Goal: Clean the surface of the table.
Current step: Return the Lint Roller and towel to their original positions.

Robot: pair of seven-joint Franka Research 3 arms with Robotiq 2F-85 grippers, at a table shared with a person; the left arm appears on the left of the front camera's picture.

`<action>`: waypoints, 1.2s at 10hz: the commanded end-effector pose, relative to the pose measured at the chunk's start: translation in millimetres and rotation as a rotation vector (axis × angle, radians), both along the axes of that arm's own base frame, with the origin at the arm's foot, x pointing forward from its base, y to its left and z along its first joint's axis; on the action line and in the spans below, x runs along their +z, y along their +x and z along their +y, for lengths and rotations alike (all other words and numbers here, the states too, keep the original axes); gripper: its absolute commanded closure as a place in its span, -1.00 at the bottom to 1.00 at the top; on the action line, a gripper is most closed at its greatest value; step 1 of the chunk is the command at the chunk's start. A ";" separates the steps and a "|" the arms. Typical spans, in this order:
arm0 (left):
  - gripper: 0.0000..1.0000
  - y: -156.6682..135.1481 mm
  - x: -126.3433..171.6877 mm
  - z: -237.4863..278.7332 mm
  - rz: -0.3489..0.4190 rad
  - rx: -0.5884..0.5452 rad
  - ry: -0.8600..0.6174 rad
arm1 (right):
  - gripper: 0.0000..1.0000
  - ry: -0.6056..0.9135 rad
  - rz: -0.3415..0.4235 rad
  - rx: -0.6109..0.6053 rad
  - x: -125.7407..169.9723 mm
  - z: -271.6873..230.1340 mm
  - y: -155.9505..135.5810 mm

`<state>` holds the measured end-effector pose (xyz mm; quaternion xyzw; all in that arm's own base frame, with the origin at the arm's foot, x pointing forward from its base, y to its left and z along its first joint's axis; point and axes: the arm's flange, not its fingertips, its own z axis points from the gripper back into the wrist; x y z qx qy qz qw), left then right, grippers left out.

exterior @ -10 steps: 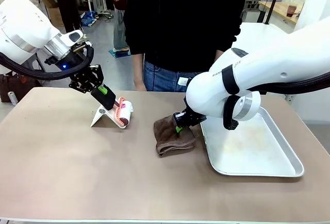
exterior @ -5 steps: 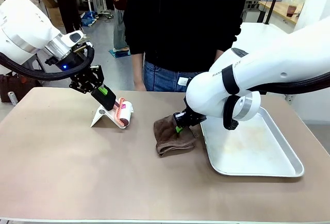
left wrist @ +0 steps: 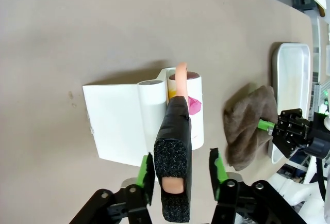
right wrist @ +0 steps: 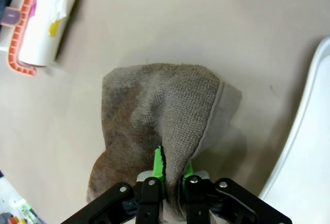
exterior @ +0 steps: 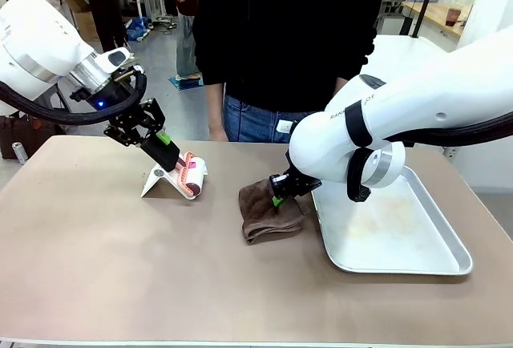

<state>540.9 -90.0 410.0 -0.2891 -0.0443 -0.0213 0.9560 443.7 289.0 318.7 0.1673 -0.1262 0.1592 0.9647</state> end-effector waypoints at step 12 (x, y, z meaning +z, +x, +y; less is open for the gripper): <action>-1.00 -55.7 63.1 63.7 -0.100 0.032 -0.157 | -1.00 0.228 -0.128 -0.094 80.4 -67.9 -22.0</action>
